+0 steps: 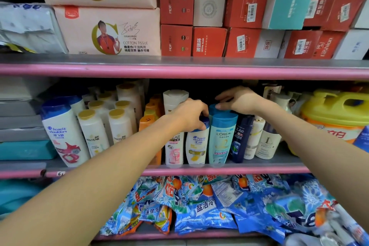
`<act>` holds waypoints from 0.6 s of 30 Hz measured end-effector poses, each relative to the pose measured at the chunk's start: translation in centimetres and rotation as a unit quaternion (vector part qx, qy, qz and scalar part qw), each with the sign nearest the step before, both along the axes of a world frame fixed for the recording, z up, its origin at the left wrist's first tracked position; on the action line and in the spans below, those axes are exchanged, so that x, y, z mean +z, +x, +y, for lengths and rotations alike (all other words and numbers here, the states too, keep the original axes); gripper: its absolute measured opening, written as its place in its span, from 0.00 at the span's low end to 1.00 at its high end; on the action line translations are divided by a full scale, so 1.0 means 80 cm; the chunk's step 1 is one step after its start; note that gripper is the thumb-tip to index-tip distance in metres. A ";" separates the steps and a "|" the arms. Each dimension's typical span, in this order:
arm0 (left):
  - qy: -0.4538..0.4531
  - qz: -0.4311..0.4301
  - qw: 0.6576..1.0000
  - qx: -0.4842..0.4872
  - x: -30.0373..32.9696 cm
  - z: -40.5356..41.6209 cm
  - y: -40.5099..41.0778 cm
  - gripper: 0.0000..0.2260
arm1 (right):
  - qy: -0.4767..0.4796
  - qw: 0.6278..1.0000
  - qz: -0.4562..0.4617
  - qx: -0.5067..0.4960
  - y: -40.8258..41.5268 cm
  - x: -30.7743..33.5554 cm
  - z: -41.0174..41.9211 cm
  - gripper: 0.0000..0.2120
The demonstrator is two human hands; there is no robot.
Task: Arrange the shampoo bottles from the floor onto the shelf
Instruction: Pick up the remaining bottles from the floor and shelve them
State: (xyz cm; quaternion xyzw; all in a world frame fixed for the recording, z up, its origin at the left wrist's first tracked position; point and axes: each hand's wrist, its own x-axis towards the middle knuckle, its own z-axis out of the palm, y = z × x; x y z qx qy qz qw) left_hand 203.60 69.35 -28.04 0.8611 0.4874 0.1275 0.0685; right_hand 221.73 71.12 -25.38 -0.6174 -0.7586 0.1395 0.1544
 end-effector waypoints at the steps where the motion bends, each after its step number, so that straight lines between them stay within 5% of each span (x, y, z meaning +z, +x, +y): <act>1: 0.001 -0.001 1.000 0.002 -0.001 0.000 0.000 0.20 | -0.022 0.999 -0.022 0.005 -0.003 0.004 0.004 0.23; 5: 0.008 -0.009 1.000 0.001 -0.003 0.001 -0.002 0.20 | -0.041 0.992 -0.114 0.017 -0.013 0.009 0.012 0.22; 18: -0.011 -0.023 1.000 -0.005 -0.002 0.000 -0.003 0.21 | -0.034 0.993 -0.106 0.025 -0.011 0.007 0.014 0.20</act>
